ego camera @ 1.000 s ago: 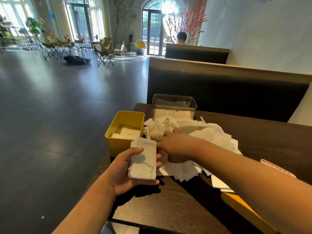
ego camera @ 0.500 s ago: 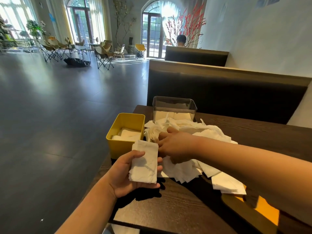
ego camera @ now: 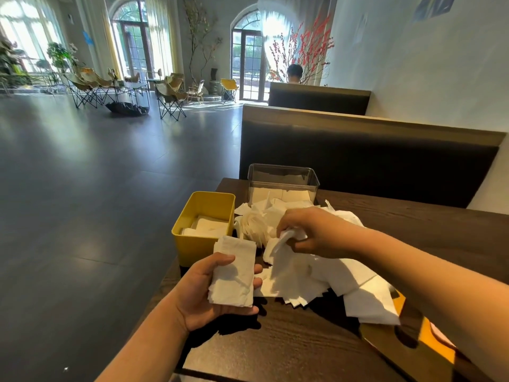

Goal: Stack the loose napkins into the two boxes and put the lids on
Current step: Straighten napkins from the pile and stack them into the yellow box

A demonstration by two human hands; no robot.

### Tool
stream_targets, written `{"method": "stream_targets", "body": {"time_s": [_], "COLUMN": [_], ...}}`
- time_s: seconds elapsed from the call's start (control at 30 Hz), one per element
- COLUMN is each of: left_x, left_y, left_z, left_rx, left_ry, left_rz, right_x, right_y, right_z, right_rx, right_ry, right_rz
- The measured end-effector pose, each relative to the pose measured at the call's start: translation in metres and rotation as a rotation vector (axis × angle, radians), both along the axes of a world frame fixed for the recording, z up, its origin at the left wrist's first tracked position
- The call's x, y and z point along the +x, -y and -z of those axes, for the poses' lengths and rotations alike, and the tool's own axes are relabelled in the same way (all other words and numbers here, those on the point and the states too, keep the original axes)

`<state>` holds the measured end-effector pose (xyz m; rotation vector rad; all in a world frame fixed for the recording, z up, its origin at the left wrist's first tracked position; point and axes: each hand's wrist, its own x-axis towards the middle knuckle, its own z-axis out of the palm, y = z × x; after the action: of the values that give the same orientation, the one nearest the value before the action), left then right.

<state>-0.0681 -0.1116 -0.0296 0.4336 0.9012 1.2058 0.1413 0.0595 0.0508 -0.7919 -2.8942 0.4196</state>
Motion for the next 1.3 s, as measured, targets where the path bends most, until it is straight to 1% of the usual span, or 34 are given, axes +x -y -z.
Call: {"method": "stream_targets", "body": {"time_s": [0.13,0.27,0.37,0.43,0.5,0.6,0.67,0.73,0.8,0.87,1.0,1.17,1.23,1.3], "left_x": [-0.001,0.005,0.008,0.012,0.015,0.016,0.017,0.018,0.019,0.020,0.022,0.023,0.022,0.021], "left_y": [-0.001,-0.001,-0.002,0.000,0.001,0.000,-0.001,-0.004,-0.003,-0.003,-0.003,-0.002,-0.002,-0.002], "left_z": [0.001,-0.003,-0.004,-0.006,-0.008,-0.009,-0.008,-0.007,-0.007,-0.007,-0.010,-0.011,-0.011,-0.010], "left_rx": [-0.008,-0.005,-0.020,-0.032,-0.044,-0.043,-0.035,-0.042,-0.047,-0.057,-0.061,-0.077,-0.089,-0.096], "left_ry": [0.008,-0.026,-0.052,-0.056,-0.066,-0.079,-0.099,-0.111,-0.106,-0.094,-0.082,-0.107,-0.122,-0.115], "left_rz": [-0.031,0.009,0.028,0.019,0.014,-0.014,-0.032,-0.014,0.012,0.018,0.010,-0.024,-0.030,-0.040], "right_x": [0.022,0.030,0.030,0.027,0.023,0.020,0.022,0.026,0.027,0.028,0.029,0.034,0.033,0.030], "right_y": [0.006,0.023,0.038,0.046,0.053,0.057,0.058,0.055,0.051,0.049,0.047,0.041,0.042,0.042], "right_z": [-0.002,0.008,0.022,0.034,0.047,0.065,0.072,0.077,0.083,0.088,0.093,0.092,0.091,0.087], "right_rx": [-0.386,-0.776,-1.099,-1.300,-1.437,-1.494,-1.459,-1.355,-1.240,-1.097,-0.745,-0.402,-0.279,-0.186], "right_ry": [-0.390,-0.762,-0.994,-1.112,-1.204,-1.236,-1.220,-1.192,-1.134,-1.064,-0.962,-0.787,-0.773,-0.811], "right_rz": [0.210,0.322,0.374,0.387,0.430,0.475,0.512,0.559,0.561,0.562,0.568,0.612,0.609,0.598]}}
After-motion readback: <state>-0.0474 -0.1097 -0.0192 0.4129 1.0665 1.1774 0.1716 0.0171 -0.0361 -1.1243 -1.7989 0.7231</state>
